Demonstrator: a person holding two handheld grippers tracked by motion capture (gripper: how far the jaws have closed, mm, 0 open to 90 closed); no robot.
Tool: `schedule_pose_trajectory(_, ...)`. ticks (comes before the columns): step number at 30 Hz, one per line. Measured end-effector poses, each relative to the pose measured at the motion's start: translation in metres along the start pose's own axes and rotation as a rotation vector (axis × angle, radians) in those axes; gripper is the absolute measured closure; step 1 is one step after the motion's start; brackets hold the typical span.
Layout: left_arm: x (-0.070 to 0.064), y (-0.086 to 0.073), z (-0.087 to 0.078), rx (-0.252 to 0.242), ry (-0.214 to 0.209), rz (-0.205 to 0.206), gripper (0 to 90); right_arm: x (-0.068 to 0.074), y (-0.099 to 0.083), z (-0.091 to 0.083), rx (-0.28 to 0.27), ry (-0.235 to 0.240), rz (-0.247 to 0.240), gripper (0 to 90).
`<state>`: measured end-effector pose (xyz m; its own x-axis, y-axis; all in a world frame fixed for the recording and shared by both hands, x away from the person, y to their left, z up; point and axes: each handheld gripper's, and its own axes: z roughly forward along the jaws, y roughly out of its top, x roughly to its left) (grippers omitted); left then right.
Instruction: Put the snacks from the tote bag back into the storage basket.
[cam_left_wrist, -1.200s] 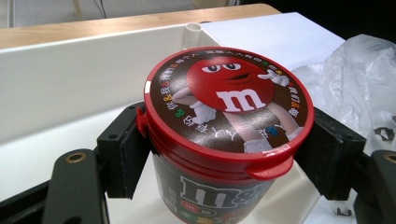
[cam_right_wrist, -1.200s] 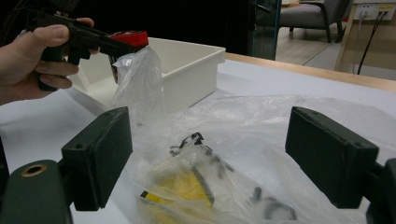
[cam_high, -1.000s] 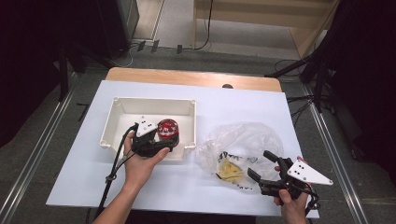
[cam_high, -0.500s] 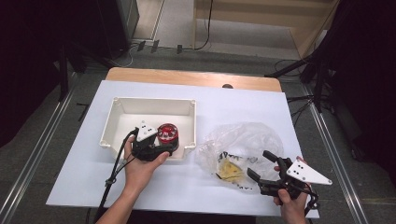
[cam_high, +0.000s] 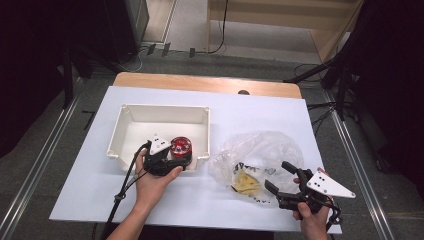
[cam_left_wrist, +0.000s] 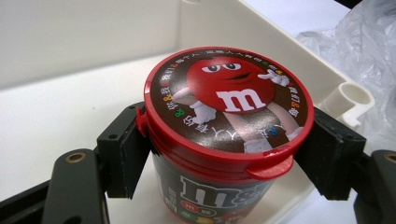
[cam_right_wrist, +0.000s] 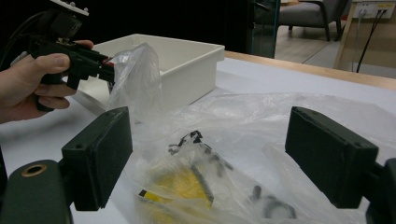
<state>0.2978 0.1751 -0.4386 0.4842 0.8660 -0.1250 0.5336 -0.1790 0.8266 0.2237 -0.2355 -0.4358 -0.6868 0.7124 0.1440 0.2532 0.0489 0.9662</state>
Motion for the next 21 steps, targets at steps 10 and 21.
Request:
schedule_pose_trajectory(10,0.0012,-0.0062,0.0048,0.012,0.010,-0.003,25.9,-0.0007,-0.0010,0.0008,0.004,0.001,0.006,15.2)
schedule_pose_trajectory(21,0.0015,-0.0063,0.0052,0.018,-0.021,-0.021,20.9,-0.0011,-0.0017,0.0013,0.009,0.000,0.006,15.2)
